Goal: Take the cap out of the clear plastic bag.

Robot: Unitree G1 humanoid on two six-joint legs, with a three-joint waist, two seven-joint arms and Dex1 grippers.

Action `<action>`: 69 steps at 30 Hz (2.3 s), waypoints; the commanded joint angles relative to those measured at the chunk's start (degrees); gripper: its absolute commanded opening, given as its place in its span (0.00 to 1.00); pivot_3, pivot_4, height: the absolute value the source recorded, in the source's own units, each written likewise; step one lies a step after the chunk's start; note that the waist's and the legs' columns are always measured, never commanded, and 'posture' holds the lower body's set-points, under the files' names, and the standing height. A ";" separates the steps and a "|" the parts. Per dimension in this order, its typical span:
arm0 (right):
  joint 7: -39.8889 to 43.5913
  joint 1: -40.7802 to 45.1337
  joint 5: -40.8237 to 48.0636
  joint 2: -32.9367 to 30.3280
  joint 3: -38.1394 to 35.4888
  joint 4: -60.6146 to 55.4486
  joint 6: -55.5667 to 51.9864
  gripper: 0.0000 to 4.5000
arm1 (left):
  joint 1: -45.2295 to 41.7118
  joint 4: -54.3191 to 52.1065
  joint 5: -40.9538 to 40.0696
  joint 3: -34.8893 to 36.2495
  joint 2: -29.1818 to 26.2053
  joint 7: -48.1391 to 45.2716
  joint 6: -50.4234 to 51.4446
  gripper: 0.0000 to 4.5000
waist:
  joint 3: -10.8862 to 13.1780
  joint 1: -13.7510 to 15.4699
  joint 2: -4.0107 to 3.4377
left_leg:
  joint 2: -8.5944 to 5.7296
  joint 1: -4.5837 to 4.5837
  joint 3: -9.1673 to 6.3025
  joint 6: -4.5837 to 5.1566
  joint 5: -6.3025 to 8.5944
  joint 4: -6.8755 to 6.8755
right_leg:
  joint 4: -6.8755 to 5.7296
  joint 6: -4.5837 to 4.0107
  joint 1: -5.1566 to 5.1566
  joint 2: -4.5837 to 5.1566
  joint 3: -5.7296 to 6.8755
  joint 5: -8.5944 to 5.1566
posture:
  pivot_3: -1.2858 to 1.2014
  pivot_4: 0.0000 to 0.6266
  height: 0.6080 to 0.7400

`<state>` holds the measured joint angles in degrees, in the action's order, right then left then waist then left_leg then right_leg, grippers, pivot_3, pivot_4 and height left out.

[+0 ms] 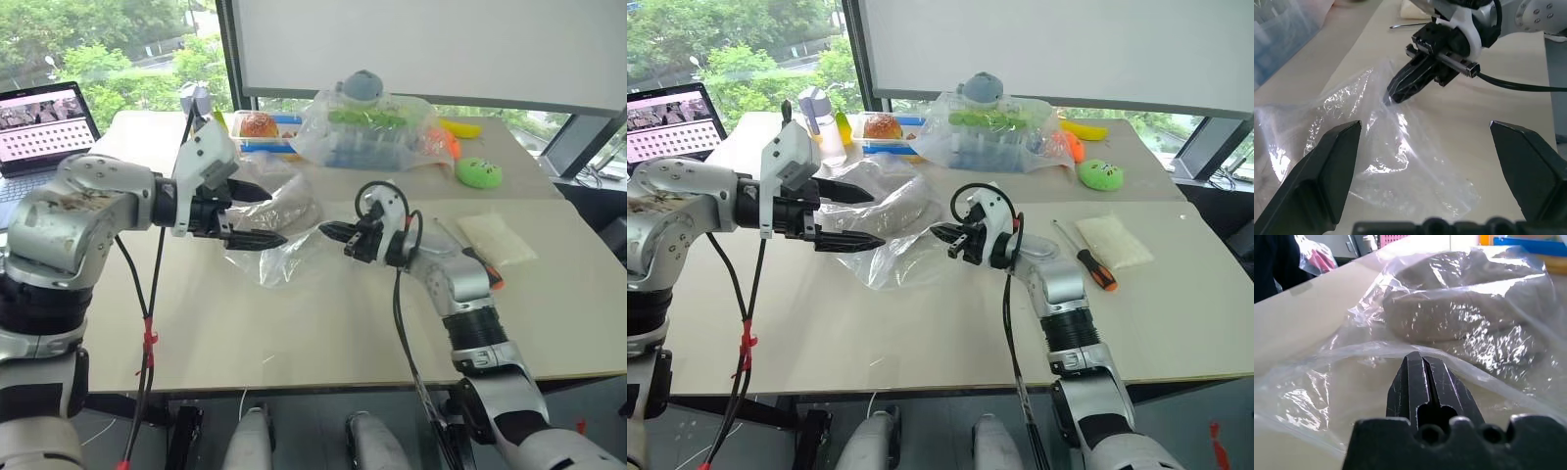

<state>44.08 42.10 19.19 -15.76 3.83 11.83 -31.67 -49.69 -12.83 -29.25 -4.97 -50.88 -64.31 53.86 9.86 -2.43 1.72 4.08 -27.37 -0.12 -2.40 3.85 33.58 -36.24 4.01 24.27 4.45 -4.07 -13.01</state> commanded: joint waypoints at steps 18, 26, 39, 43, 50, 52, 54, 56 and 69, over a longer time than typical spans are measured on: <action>-10.42 4.90 9.03 10.82 -18.60 24.46 14.30 0.01 | 1.80 -4.34 -2.42 2.96 -2.99 1.81 1.96 1.00 | 0.02 -0.17 0.01 | 0.00 0.02 -0.01 0.00 -0.01 -0.14 | 0.01 0.00 0.01 -0.01 0.01 0.02 | 0.52 0.24 1.00; -11.96 7.75 6.97 13.13 -19.38 31.56 16.23 0.01 | 1.70 -4.65 -2.04 -0.01 -1.01 3.26 1.24 1.00 | 0.02 -0.46 0.00 | 0.00 0.07 -0.01 0.00 -0.02 -0.33 | 0.00 0.05 0.06 -0.03 0.01 0.00 | 0.52 0.24 1.00; -12.86 8.48 4.16 14.14 -16.93 31.91 16.61 0.01 | 0.16 7.11 18.11 -18.06 11.47 13.86 -8.66 1.00 | 0.02 -0.07 0.00 | 0.00 0.08 -0.01 0.00 -0.03 -0.32 | -0.03 0.13 0.02 -0.05 0.01 0.05 | 0.52 0.24 1.00; -13.17 8.21 4.14 14.30 -16.59 31.57 16.66 0.01 | -2.21 11.40 20.64 -18.64 17.55 16.08 -10.07 1.00 | 0.02 -0.02 0.01 | 0.00 0.06 -0.02 0.01 -0.03 -0.31 | -0.05 0.25 0.03 -0.06 0.01 0.12 | 0.52 0.24 1.00; -13.67 7.37 4.22 14.78 -15.62 29.45 15.81 0.01 | -6.62 21.78 29.60 -22.23 22.50 18.74 -19.33 1.00 | 0.02 -0.22 0.00 | 0.00 0.08 -0.02 0.01 -0.03 -0.32 | -0.04 0.33 0.04 -0.06 0.01 0.16 | 0.52 0.24 1.00; -13.87 7.30 4.06 14.84 -15.41 29.42 15.82 0.01 | -7.12 23.73 30.96 -22.36 23.50 18.67 -20.95 1.00 | 0.02 -0.16 0.00 | 0.00 0.08 -0.02 0.01 -0.03 -0.33 | -0.05 0.33 0.05 -0.07 0.01 0.16 | 0.52 0.24 1.00; -14.22 7.16 4.31 14.96 -15.48 28.87 15.58 0.01 | -7.43 26.48 34.08 -23.91 24.19 19.32 -24.69 1.00 | 0.02 -0.13 0.00 | 0.00 0.07 -0.02 0.01 -0.03 -0.33 | -0.03 0.33 0.05 -0.06 0.01 0.16 | 0.52 0.24 1.00; -14.47 7.00 4.50 15.04 -15.51 28.19 15.28 0.01 | -7.21 28.78 36.27 -24.88 24.95 19.71 -27.59 1.00 | 0.02 -0.13 0.00 | 0.00 0.07 -0.02 0.01 -0.03 -0.33 | -0.04 0.33 0.05 -0.06 0.01 0.16 | 0.52 0.24 1.00; -15.14 6.11 4.49 15.35 -15.52 26.80 14.62 0.00 | -9.54 40.80 41.04 -19.13 30.24 27.42 -38.48 0.33 | 0.02 -0.04 0.00 | -0.01 0.05 -0.02 0.00 -0.02 -0.33 | -0.04 0.34 0.06 -0.06 0.01 0.17 | 0.52 0.24 1.00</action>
<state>29.04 48.11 23.24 -0.50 -11.73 41.16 -16.92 -57.42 28.11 11.32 -25.92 -21.06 -38.11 17.17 9.88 -2.47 1.72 4.08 -27.32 -0.14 -2.39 3.82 33.25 -36.28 4.35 24.33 4.39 -4.06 -12.84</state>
